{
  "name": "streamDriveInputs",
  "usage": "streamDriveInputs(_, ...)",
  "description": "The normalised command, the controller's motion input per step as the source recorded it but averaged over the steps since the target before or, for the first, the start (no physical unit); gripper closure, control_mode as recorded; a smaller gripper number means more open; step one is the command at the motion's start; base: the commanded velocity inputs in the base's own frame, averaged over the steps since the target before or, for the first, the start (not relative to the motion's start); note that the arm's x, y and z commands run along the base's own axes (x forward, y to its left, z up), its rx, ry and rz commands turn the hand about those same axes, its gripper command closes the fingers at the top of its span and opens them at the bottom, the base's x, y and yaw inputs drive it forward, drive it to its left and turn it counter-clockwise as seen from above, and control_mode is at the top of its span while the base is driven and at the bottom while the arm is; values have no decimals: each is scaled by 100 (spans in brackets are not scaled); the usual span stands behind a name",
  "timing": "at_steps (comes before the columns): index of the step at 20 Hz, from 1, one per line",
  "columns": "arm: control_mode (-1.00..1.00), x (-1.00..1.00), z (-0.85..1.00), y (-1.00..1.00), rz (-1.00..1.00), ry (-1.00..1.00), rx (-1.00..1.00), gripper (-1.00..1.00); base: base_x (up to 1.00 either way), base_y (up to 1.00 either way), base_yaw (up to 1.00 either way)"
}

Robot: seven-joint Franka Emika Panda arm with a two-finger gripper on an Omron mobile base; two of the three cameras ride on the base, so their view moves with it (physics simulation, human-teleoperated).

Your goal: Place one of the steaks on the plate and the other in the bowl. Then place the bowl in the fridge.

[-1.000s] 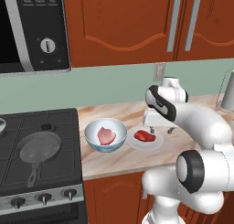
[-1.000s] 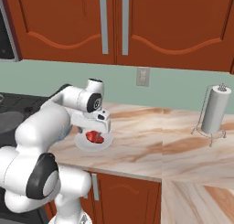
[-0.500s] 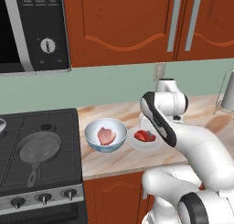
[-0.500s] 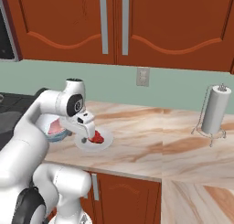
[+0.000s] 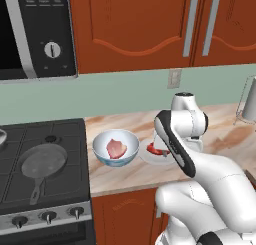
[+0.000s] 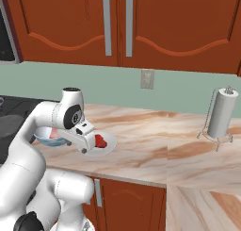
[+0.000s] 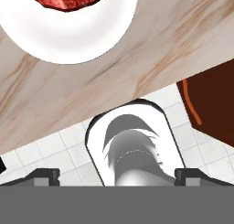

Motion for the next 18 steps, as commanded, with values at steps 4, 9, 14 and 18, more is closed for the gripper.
streamDriveInputs(4, 100, -6, 0, 7, 3, 0, 0, -100, -34, 49, 22)
streamDriveInputs(9, 100, 0, 0, 0, 0, 0, 0, -100, -40, 93, 53)
streamDriveInputs(14, 100, 0, 0, 0, 0, 0, 0, -100, -14, 100, 79)
streamDriveInputs(18, 100, 0, 0, 0, 0, 0, 0, -100, -9, 100, 85)
